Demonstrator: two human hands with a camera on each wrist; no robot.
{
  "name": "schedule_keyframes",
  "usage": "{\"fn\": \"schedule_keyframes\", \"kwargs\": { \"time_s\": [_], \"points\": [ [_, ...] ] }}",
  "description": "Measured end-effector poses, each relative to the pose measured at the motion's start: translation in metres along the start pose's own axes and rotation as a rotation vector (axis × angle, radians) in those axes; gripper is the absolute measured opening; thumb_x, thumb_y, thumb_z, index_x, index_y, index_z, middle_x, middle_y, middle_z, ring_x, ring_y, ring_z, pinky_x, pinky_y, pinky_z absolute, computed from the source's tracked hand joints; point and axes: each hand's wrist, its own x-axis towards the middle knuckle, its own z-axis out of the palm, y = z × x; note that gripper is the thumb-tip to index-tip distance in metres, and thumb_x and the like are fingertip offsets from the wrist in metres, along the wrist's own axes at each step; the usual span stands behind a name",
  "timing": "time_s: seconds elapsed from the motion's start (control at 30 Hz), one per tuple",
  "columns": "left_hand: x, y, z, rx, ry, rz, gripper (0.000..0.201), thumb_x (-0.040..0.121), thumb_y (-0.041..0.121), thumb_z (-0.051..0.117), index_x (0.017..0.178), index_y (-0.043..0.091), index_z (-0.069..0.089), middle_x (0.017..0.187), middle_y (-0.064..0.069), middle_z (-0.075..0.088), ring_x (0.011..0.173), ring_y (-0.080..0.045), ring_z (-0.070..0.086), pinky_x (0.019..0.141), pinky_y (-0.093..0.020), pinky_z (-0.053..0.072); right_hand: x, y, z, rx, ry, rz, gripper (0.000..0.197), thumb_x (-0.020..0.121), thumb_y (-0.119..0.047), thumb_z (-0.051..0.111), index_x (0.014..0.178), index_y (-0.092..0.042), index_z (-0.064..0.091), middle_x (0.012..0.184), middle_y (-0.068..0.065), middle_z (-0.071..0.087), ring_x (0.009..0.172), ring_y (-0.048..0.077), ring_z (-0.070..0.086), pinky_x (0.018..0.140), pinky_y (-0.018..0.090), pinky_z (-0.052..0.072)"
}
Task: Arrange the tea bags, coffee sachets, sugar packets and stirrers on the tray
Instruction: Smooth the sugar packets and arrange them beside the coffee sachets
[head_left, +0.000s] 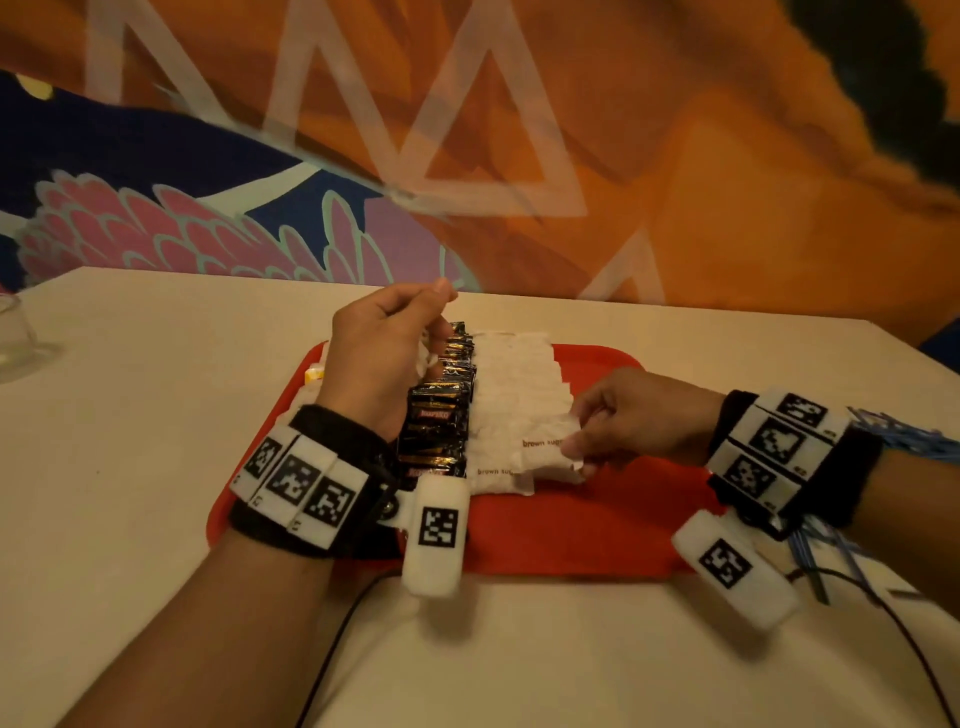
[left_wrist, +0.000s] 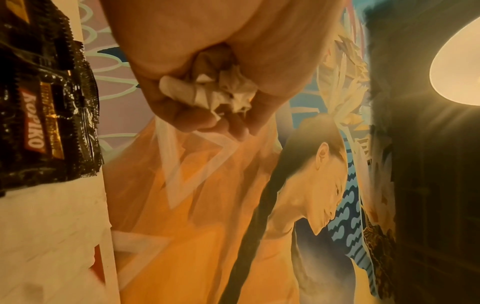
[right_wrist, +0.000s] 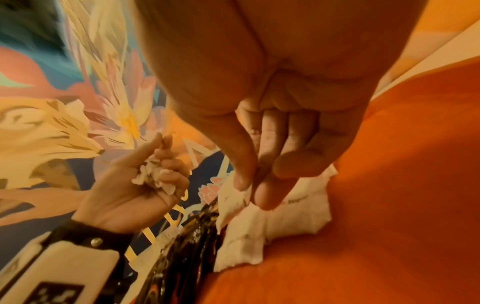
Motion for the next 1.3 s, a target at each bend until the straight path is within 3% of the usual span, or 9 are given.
{"fn": "schedule_keyframes", "kwargs": {
  "time_s": [0.2, 0.33, 0.47, 0.57, 0.67, 0.8, 0.97, 1.1, 1.3],
  "points": [
    [0.001, -0.002, -0.001, -0.015, -0.012, -0.018, 0.014, 0.095, 0.022, 0.066, 0.091, 0.011, 0.073, 0.061, 0.003, 0.055, 0.057, -0.010, 0.052, 0.044, -0.021, 0.042, 0.004, 0.005, 0.008, -0.109, 0.012, 0.139, 0.013, 0.086, -0.016, 0.076, 0.092, -0.008, 0.068, 0.078, 0.005, 0.076, 0.074, 0.016, 0.072, 0.072, 0.031, 0.056],
    [0.003, -0.003, -0.003, -0.017, -0.023, -0.028, 0.015, 0.095, 0.024, 0.067, 0.092, 0.011, 0.073, 0.063, 0.003, 0.056, 0.059, -0.009, 0.054, 0.046, -0.022, 0.044, 0.005, 0.004, 0.014, -0.550, 0.087, 0.127, 0.024, 0.083, -0.036, 0.077, 0.089, -0.016, 0.065, 0.089, 0.002, 0.073, 0.077, 0.011, 0.065, 0.066, 0.025, 0.049],
    [0.005, -0.003, -0.005, -0.025, -0.024, -0.033, 0.015, 0.095, 0.024, 0.066, 0.090, 0.012, 0.073, 0.062, 0.004, 0.057, 0.059, -0.008, 0.055, 0.048, -0.024, 0.044, 0.002, -0.002, 0.011, -0.688, 0.176, 0.054, 0.037, 0.078, -0.045, 0.078, 0.092, -0.021, 0.054, 0.089, -0.004, 0.060, 0.077, 0.013, 0.054, 0.059, 0.025, 0.039],
    [0.006, -0.003, -0.005, -0.035, -0.025, -0.040, 0.016, 0.095, 0.024, 0.066, 0.088, 0.012, 0.072, 0.063, 0.003, 0.057, 0.059, -0.008, 0.055, 0.048, -0.024, 0.045, -0.003, -0.009, 0.007, -0.651, 0.281, -0.156, 0.030, 0.079, -0.039, 0.079, 0.084, -0.024, 0.053, 0.080, -0.009, 0.056, 0.072, 0.009, 0.052, 0.059, 0.025, 0.037],
    [0.005, -0.004, -0.004, -0.035, -0.030, -0.041, 0.016, 0.096, 0.024, 0.066, 0.088, 0.012, 0.072, 0.063, 0.004, 0.057, 0.060, -0.008, 0.055, 0.049, -0.024, 0.045, -0.003, -0.016, 0.014, -0.679, 0.203, -0.286, 0.014, 0.085, -0.029, 0.076, 0.083, -0.026, 0.063, 0.072, -0.012, 0.057, 0.066, 0.002, 0.051, 0.059, 0.020, 0.037],
    [0.006, -0.005, -0.005, -0.025, -0.035, -0.046, 0.015, 0.096, 0.024, 0.065, 0.088, 0.013, 0.073, 0.066, 0.004, 0.058, 0.063, -0.009, 0.056, 0.051, -0.023, 0.046, 0.004, -0.013, 0.025, -0.749, 0.039, -0.229, 0.015, 0.087, -0.025, 0.073, 0.102, -0.027, 0.070, 0.095, -0.010, 0.065, 0.084, 0.009, 0.060, 0.072, 0.026, 0.050],
    [0.007, -0.006, -0.005, -0.046, -0.065, -0.063, 0.019, 0.097, 0.025, 0.063, 0.090, 0.009, 0.071, 0.069, 0.001, 0.057, 0.062, -0.010, 0.055, 0.050, -0.023, 0.045, 0.002, -0.014, 0.018, -0.782, 0.049, -0.267, 0.023, 0.089, -0.034, 0.070, 0.111, -0.033, 0.065, 0.108, -0.011, 0.062, 0.086, 0.006, 0.056, 0.075, 0.025, 0.047],
    [0.007, -0.007, -0.003, -0.148, -0.122, -0.132, 0.026, 0.099, 0.031, 0.058, 0.091, 0.007, 0.067, 0.069, 0.000, 0.058, 0.062, -0.010, 0.054, 0.052, -0.022, 0.046, -0.002, -0.029, 0.004, -0.647, 0.149, -0.323, 0.024, 0.082, -0.042, 0.077, 0.100, -0.039, 0.061, 0.098, -0.018, 0.059, 0.085, 0.003, 0.060, 0.078, 0.028, 0.051],
    [0.007, -0.005, -0.003, -0.279, -0.164, -0.241, 0.036, 0.100, 0.041, 0.051, 0.092, 0.010, 0.065, 0.073, 0.000, 0.063, 0.064, -0.011, 0.058, 0.058, -0.022, 0.051, -0.001, -0.056, 0.008, -0.447, 0.446, -0.618, 0.011, 0.081, -0.029, 0.080, 0.085, -0.024, 0.070, 0.072, -0.019, 0.060, 0.068, -0.001, 0.058, 0.060, 0.010, 0.039]
  ]
}}
